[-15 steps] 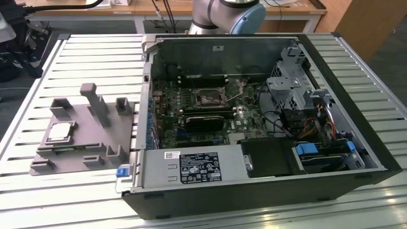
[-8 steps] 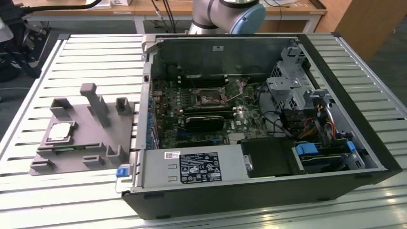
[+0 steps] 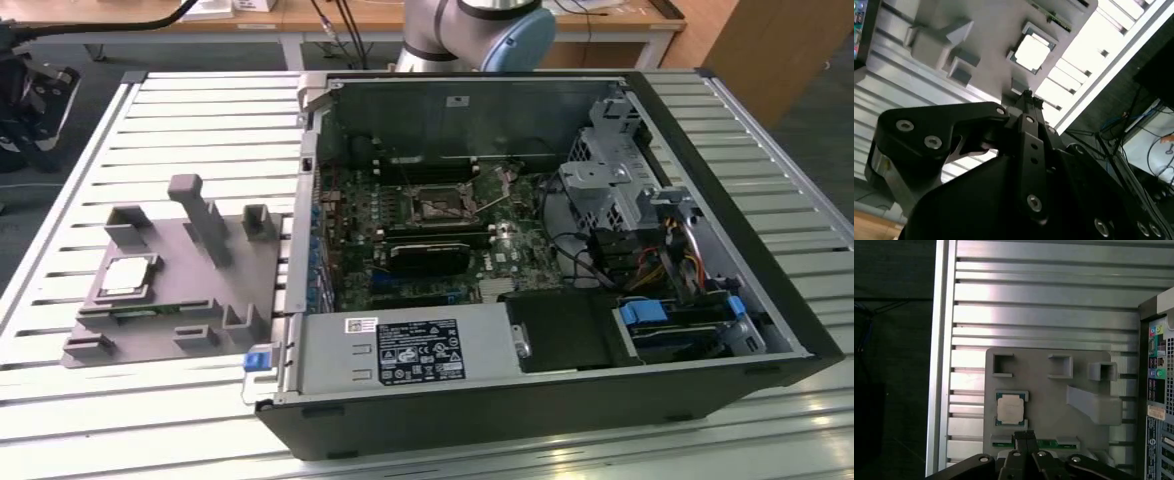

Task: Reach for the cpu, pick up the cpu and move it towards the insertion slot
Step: 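Reach for the cpu, then pick up the cpu and move it towards the insertion slot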

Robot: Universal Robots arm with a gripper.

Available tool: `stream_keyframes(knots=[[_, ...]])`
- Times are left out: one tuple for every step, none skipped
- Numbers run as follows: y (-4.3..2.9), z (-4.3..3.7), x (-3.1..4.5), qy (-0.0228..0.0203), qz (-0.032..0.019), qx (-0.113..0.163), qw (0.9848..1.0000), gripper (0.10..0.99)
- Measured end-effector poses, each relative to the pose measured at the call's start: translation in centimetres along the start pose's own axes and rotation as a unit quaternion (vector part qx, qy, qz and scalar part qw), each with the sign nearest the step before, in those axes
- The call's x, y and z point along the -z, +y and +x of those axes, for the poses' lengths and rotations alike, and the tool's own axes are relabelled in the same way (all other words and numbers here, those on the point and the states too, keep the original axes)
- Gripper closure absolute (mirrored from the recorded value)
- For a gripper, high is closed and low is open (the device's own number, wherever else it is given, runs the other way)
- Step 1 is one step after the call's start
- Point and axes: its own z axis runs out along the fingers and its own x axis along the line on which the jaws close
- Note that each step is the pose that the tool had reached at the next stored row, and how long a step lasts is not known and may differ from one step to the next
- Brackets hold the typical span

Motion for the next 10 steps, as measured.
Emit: stream_keyframes(knots=[[-0.01,0.01,-0.09,-0.0001,-0.0001,0.000,1.0000,0.980],[-0.10,0.02,-0.14,0.0002,0.0001,0.000,1.0000,0.980],[-0.16,0.03,-0.26,0.0001,0.0000,0.000,1.0000,0.980],[-0.19,0.04,-0.40,0.0001,0.0000,0.000,1.0000,0.980],[-0.23,0.04,-0.55,0.0001,0.0000,0.000,1.0000,0.980],[-0.27,0.04,-0.69,0.0001,0.0000,0.000,1.0000,0.973],[-0.29,0.04,-0.87,0.0001,0.0000,0.000,1.0000,0.918],[-0.31,0.04,-1.05,0.0002,0.0000,0.000,1.0000,0.918],[-0.31,0.04,-1.24,0.0011,0.0000,0.000,1.0000,0.855],[-0.32,0.04,-1.42,0.0019,0.0000,0.000,1.0000,0.855]])
